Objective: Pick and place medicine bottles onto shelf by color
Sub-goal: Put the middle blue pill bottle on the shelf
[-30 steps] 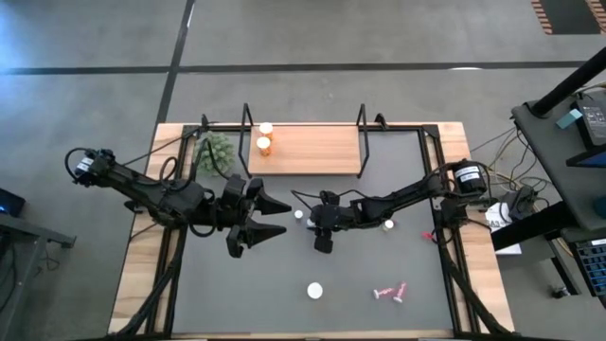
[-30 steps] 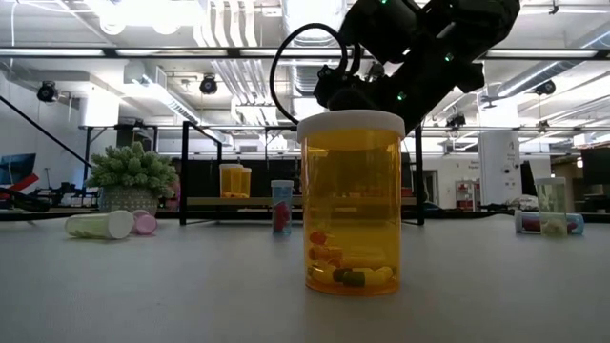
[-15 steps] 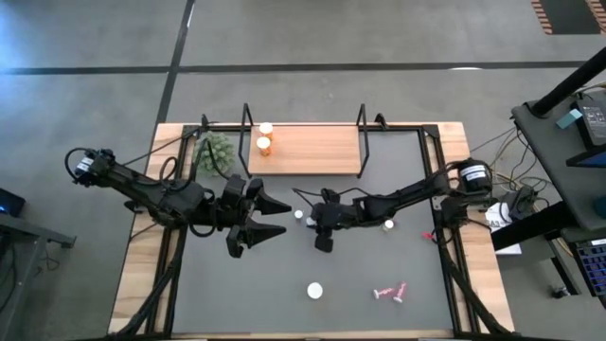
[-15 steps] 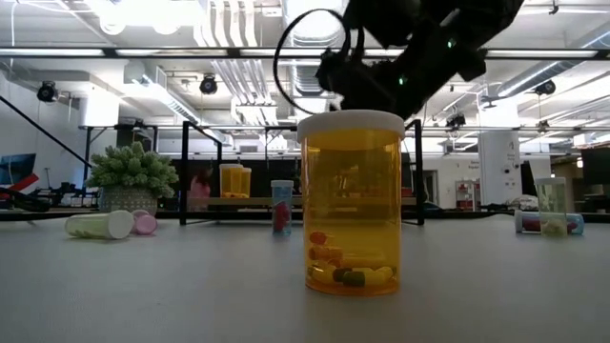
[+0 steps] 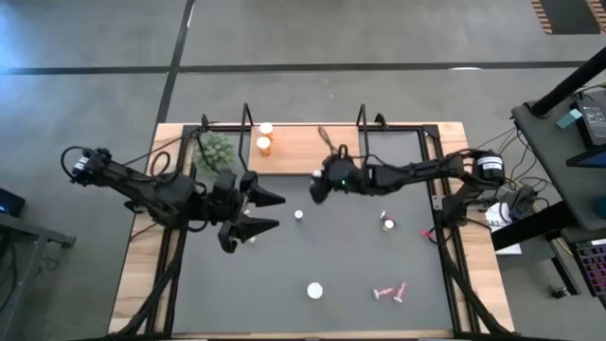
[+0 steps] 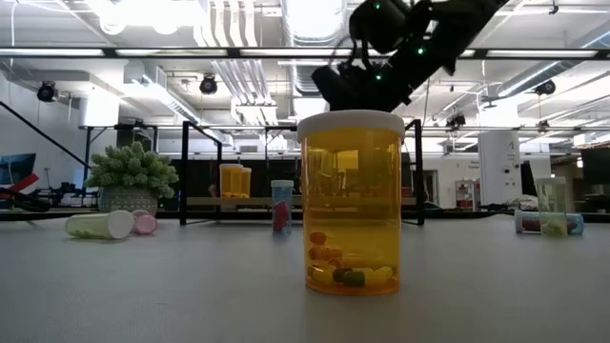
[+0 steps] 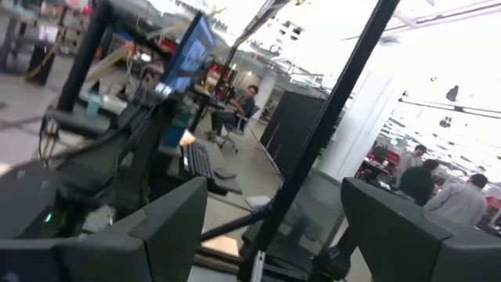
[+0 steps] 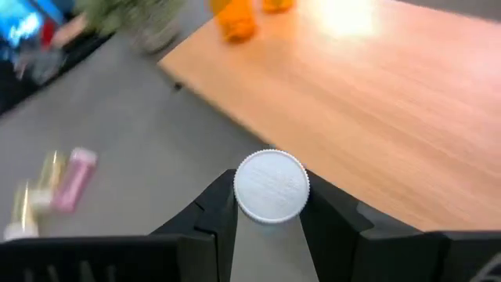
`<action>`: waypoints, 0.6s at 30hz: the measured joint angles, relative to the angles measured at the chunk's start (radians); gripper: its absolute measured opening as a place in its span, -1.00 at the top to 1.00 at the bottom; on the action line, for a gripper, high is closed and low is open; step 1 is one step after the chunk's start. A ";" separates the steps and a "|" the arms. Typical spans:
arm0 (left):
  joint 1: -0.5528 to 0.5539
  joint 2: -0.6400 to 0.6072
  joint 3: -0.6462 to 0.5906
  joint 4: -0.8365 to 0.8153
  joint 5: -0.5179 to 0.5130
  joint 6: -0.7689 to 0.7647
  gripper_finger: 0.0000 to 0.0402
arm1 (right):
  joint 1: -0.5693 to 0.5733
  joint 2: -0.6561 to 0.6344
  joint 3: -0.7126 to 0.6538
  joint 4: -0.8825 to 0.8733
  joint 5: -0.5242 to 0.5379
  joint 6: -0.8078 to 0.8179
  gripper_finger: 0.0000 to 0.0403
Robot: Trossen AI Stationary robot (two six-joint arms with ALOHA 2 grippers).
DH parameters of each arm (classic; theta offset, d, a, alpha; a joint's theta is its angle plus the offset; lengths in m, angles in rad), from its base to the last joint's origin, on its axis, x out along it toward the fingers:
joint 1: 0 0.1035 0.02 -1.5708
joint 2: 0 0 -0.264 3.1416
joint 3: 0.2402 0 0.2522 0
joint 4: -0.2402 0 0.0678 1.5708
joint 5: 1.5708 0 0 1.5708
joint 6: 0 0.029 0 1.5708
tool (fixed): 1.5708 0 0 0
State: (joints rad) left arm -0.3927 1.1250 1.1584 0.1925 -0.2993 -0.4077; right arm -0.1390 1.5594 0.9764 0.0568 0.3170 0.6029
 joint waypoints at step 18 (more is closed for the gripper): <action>0.000 -0.221 0.000 -0.066 -0.001 0.239 -0.39 | -0.148 0.159 0.426 -0.541 0.156 0.078 0.45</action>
State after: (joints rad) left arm -0.3923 0.9042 1.1584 0.1270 -0.3002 -0.1689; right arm -0.2875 1.7180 1.4021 -0.4842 0.4728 0.6812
